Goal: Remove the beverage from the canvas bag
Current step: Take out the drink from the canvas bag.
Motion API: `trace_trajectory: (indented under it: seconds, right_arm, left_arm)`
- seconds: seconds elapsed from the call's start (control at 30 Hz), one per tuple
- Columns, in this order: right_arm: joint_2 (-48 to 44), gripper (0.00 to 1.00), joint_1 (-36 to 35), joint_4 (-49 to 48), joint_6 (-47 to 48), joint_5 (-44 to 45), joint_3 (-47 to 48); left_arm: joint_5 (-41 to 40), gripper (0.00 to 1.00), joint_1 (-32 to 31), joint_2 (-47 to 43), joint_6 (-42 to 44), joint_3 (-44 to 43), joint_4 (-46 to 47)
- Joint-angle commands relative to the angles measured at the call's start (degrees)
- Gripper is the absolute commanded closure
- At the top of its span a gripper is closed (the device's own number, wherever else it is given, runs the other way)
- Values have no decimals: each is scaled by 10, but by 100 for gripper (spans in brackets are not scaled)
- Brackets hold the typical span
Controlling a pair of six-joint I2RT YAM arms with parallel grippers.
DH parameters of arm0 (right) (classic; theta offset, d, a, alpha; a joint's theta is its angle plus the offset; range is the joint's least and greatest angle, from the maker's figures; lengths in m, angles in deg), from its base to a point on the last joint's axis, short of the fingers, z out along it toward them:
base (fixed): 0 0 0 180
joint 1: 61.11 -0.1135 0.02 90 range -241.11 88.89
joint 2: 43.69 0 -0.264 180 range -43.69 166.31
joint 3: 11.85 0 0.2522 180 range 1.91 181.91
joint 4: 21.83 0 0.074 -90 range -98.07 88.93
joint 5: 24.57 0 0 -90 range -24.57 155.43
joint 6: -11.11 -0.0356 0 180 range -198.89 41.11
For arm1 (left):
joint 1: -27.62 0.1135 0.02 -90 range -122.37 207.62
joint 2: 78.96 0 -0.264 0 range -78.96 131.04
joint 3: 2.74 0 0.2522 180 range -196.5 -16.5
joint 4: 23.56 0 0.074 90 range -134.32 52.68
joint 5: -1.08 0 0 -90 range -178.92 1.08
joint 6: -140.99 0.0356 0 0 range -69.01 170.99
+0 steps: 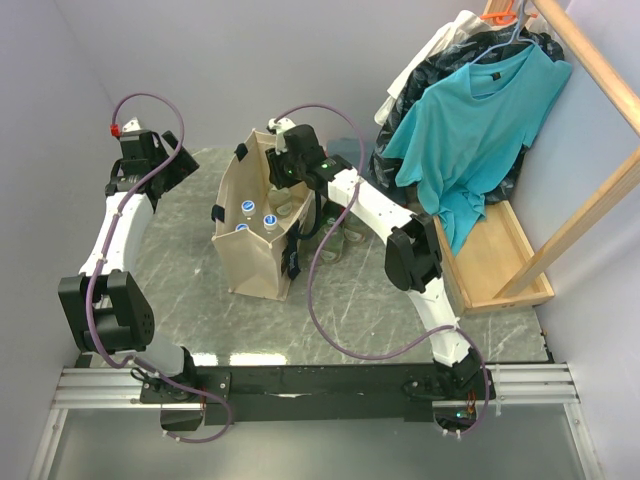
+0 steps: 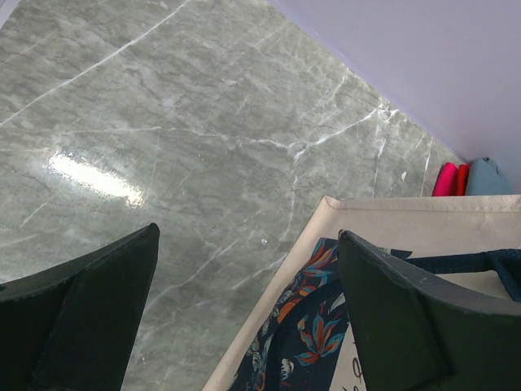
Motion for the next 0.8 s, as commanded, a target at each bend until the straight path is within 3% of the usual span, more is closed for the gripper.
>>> trace_trajectory:
  seconds: [0.0, 0.77]
  right_arm:
    - [-55, 100, -3, -41, 6, -1, 7]
    - [-100, 100, -6, -62, 18, -7, 20]
  left_arm:
    - [10, 4, 1, -17, 9, -1, 13]
    - [12, 4, 1, -15, 5, -2, 14]
